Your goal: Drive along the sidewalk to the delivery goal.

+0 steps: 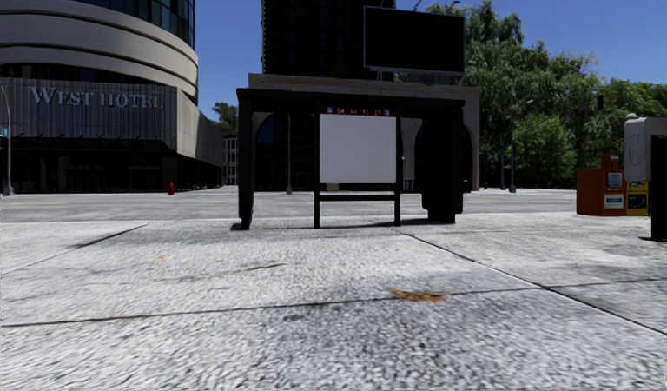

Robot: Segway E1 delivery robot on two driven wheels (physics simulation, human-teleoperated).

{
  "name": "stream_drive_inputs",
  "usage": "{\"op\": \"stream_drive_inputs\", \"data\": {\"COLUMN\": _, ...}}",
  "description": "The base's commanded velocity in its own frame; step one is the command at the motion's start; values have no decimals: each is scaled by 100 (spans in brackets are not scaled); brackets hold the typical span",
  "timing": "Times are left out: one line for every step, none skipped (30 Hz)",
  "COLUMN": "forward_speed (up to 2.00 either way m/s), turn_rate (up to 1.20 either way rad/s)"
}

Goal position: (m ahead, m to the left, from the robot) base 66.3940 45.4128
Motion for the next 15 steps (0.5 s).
{"op": "stream_drive_inputs", "data": {"forward_speed": 200, "turn_rate": -81}}
{"op": "stream_drive_inputs", "data": {"forward_speed": 200, "turn_rate": -81}}
{"op": "stream_drive_inputs", "data": {"forward_speed": 200, "turn_rate": -81}}
{"op": "stream_drive_inputs", "data": {"forward_speed": 200, "turn_rate": -81}}
{"op": "stream_drive_inputs", "data": {"forward_speed": 200, "turn_rate": -81}}
{"op": "stream_drive_inputs", "data": {"forward_speed": 200, "turn_rate": -81}}
{"op": "stream_drive_inputs", "data": {"forward_speed": 200, "turn_rate": -81}}
{"op": "stream_drive_inputs", "data": {"forward_speed": 200, "turn_rate": -81}}
{"op": "stream_drive_inputs", "data": {"forward_speed": 200, "turn_rate": -81}}
{"op": "stream_drive_inputs", "data": {"forward_speed": 200, "turn_rate": -81}}
{"op": "stream_drive_inputs", "data": {"forward_speed": 200, "turn_rate": -81}}
{"op": "stream_drive_inputs", "data": {"forward_speed": 200, "turn_rate": -81}}
{"op": "stream_drive_inputs", "data": {"forward_speed": 200, "turn_rate": -81}}
{"op": "stream_drive_inputs", "data": {"forward_speed": 200, "turn_rate": -81}}
{"op": "stream_drive_inputs", "data": {"forward_speed": 200, "turn_rate": -81}}
